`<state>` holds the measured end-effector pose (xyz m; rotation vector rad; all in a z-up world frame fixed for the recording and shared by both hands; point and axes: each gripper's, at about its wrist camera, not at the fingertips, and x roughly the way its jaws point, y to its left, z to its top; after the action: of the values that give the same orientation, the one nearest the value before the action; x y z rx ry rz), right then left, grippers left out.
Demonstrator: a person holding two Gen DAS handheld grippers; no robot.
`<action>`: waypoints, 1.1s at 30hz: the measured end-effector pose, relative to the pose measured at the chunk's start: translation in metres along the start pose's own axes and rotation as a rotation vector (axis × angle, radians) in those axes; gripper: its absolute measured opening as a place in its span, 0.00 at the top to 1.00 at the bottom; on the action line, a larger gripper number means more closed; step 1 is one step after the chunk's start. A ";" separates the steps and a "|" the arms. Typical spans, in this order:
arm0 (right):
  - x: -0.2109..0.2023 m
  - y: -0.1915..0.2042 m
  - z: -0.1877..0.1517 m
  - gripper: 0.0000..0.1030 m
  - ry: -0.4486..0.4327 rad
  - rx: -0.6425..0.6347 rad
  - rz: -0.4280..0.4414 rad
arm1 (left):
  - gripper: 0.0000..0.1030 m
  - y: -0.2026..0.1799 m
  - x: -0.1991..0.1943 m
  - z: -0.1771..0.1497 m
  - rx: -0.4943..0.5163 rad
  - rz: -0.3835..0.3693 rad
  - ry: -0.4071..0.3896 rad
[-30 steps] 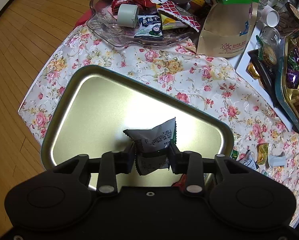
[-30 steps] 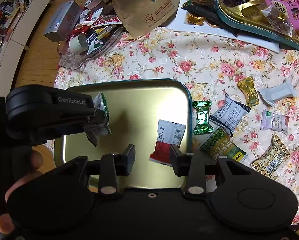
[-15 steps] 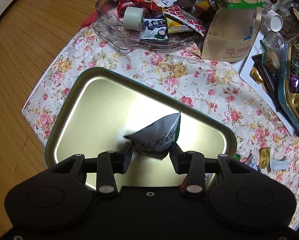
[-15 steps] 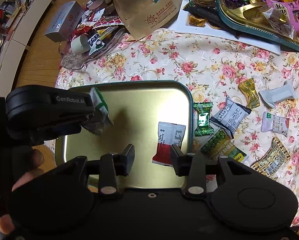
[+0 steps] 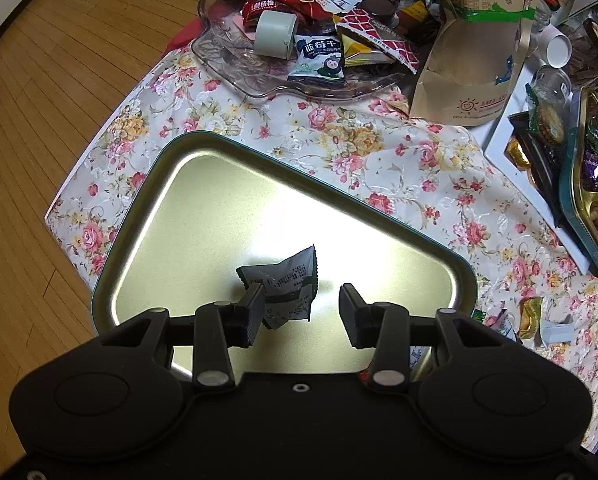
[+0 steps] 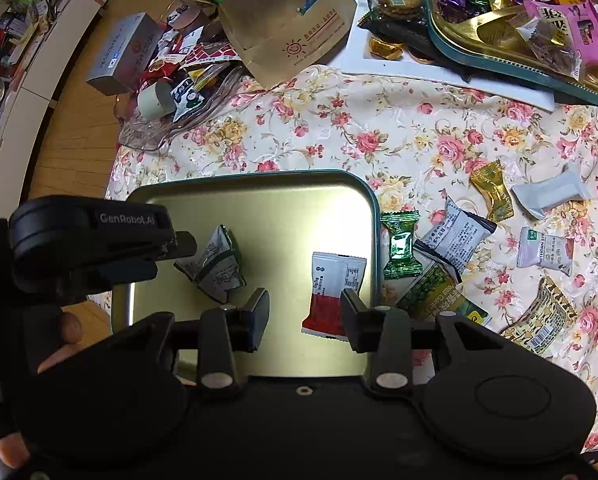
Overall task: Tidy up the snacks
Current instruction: 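Carry both packets over the gold tray and open both grippers to drop them, then move both grippers back over the loose snacks on the cloth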
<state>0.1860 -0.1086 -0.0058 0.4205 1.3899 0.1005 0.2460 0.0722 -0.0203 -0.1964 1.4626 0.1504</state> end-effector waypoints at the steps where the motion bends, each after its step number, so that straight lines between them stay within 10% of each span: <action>1: 0.000 -0.001 0.001 0.59 0.001 0.004 0.001 | 0.51 -0.001 0.001 0.000 0.002 0.001 0.002; 33: 0.010 -0.027 0.003 0.59 0.033 0.072 -0.070 | 0.52 -0.040 0.006 -0.014 0.132 -0.046 0.046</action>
<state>0.1862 -0.1307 -0.0244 0.4307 1.4427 0.0002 0.2419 0.0302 -0.0258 -0.1265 1.5073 0.0115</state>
